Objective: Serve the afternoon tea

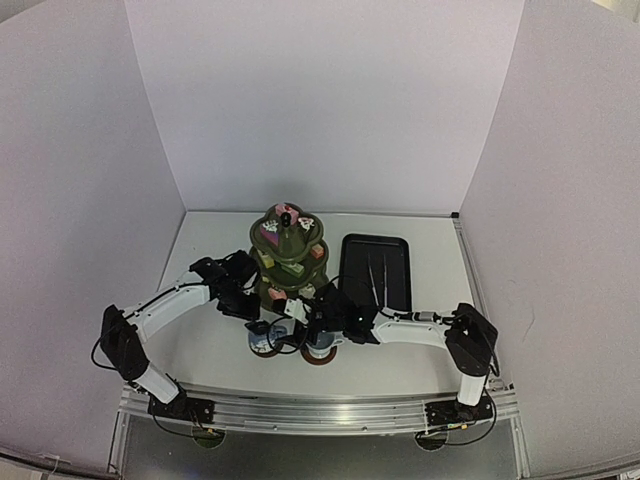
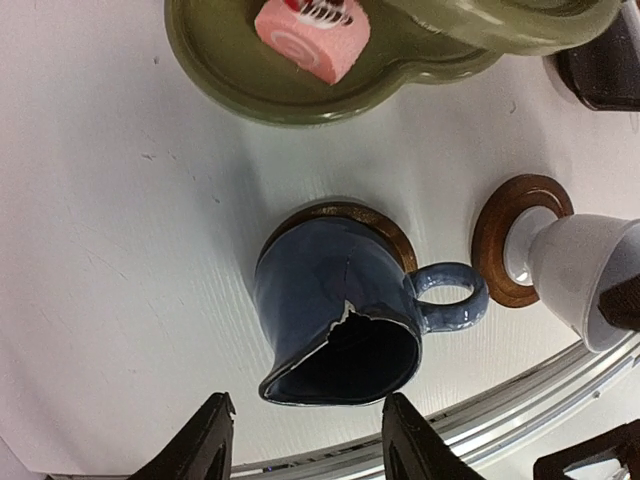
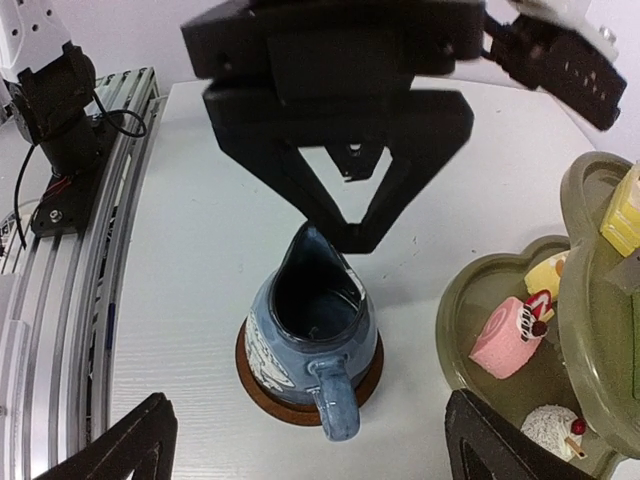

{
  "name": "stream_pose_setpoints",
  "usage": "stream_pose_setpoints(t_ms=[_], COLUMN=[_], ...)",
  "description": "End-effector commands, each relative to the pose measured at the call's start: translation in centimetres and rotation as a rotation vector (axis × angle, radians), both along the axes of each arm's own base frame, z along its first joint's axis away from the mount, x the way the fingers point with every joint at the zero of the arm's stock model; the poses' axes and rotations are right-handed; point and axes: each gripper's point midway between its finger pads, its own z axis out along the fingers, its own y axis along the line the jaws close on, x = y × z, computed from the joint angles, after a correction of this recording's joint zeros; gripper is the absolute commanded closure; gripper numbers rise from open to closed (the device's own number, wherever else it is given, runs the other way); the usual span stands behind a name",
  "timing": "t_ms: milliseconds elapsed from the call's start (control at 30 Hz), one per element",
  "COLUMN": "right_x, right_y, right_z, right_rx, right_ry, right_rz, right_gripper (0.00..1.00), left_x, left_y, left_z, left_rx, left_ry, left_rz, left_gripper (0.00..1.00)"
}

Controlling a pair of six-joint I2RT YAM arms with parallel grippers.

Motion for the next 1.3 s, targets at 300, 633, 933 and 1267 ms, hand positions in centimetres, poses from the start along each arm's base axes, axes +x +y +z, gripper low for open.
stream_pose_setpoints(t_ms=[300,633,933,1267], right_x=[6.1,11.1,9.4,8.2], right_y=[-10.8,-30.9,-42.3,-45.8], right_z=[8.6,6.5,3.2,0.4], right_rx=[0.142,-0.004,-0.011,0.047], right_ry=[0.082,0.124,0.163,0.133], right_rz=[-0.440,-1.077,-1.312,-1.420], right_gripper=[0.08,0.03,0.02,0.02], left_x=[7.5,10.8,11.5,9.4], left_y=[9.7,20.9,23.5,23.8], left_z=[10.7,12.0,6.6,2.2], left_rx=[-0.083,-0.072,-0.113,-0.084], left_ry=[-0.510,-0.829,-0.943,-0.942], left_rz=[0.185,0.458,0.437,0.449], left_gripper=[0.38,0.01,0.00,0.00])
